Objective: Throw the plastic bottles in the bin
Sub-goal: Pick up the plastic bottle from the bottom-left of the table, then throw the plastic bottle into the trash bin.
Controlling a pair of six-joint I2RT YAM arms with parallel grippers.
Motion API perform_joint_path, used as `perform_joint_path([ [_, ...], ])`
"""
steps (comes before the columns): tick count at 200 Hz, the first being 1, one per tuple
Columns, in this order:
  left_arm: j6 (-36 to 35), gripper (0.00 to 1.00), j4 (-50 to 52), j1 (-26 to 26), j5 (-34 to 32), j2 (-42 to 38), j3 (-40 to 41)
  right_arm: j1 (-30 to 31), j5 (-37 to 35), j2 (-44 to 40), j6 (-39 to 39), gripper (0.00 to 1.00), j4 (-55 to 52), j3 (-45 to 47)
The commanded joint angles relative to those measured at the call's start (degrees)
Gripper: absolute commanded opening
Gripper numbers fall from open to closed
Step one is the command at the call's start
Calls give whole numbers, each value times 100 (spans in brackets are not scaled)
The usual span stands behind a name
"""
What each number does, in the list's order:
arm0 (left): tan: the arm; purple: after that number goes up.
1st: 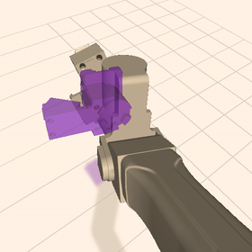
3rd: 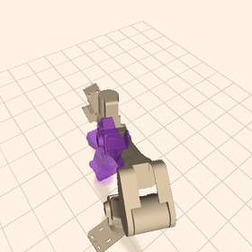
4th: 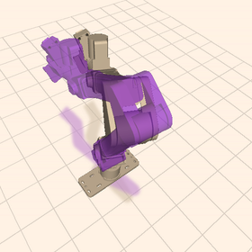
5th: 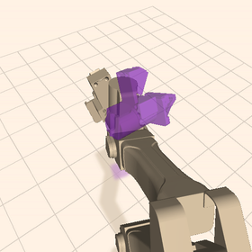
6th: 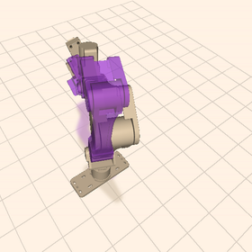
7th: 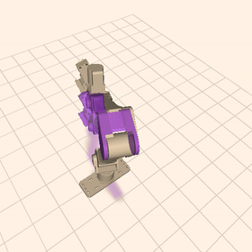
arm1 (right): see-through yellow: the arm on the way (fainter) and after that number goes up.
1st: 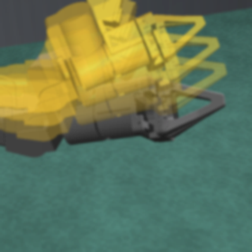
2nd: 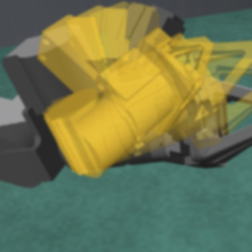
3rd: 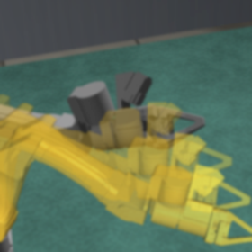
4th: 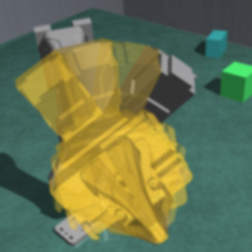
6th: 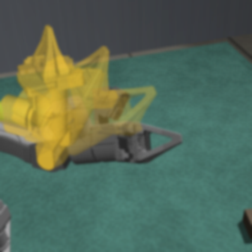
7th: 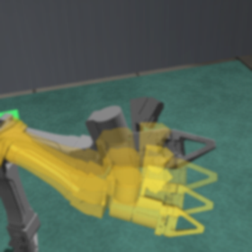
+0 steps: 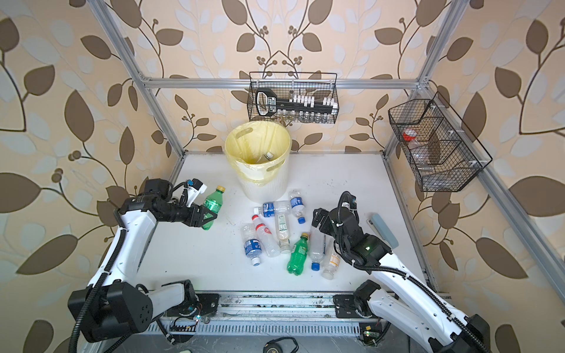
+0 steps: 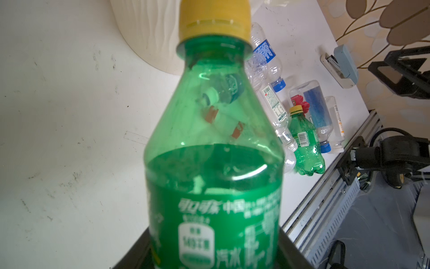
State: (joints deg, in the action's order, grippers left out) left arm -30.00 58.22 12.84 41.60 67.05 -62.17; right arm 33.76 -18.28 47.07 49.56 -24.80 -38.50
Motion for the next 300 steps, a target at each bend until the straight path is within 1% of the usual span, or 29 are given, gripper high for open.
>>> perform_joint_path([
  [1, 269, 57, 92, 54, 117, -69, -401, 22, -156, 1, 95, 100, 20, 88],
  [17, 354, 57, 124, 58, 85, -69, -542, 22, -193, -16, 102, 100, -23, 80],
  [29, 572, 57, 75, 53, 105, -47, -642, 26, -196, -38, 105, 100, -38, 77],
  [39, 789, 58, 26, 61, 241, -34, -720, 32, -193, -61, 112, 100, -49, 71],
  [55, 848, 58, 50, 57, 468, -16, -834, 19, -234, -101, 127, 100, -67, 80],
  [109, 1111, 58, -128, 56, 313, -12, -1252, 24, -247, -145, 150, 100, -74, 51],
  [117, 1218, 58, -218, 55, 313, -7, -1303, 23, -242, -137, 150, 100, -61, 39],
  [138, 1776, 58, -618, 61, 277, 19, -1419, 21, -253, -117, 135, 100, -52, 20],
  [174, 2184, 59, -969, 57, 254, 122, -1831, 6, -228, -80, 99, 100, -34, -7],
  [194, 2218, 59, -957, 57, 191, 160, -2088, -45, -263, -86, 61, 100, -93, -52],
  [214, 2184, 59, -768, 65, -67, 114, -2176, -106, -210, -115, 33, 100, -78, -55],
  [228, 2081, 59, -562, 96, -210, 77, -2114, -128, -209, -145, 19, 100, -87, -46],
  [256, 1990, 59, -373, 165, -224, -22, -1812, -207, -190, -160, -39, 100, -53, -2],
  [277, 1997, 59, -355, 218, -170, -93, -1652, -266, -115, -114, -83, 100, 14, -14],
  [300, 2091, 60, -471, 241, -144, -113, -1680, -274, -79, -79, -104, 100, 80, -2],
])
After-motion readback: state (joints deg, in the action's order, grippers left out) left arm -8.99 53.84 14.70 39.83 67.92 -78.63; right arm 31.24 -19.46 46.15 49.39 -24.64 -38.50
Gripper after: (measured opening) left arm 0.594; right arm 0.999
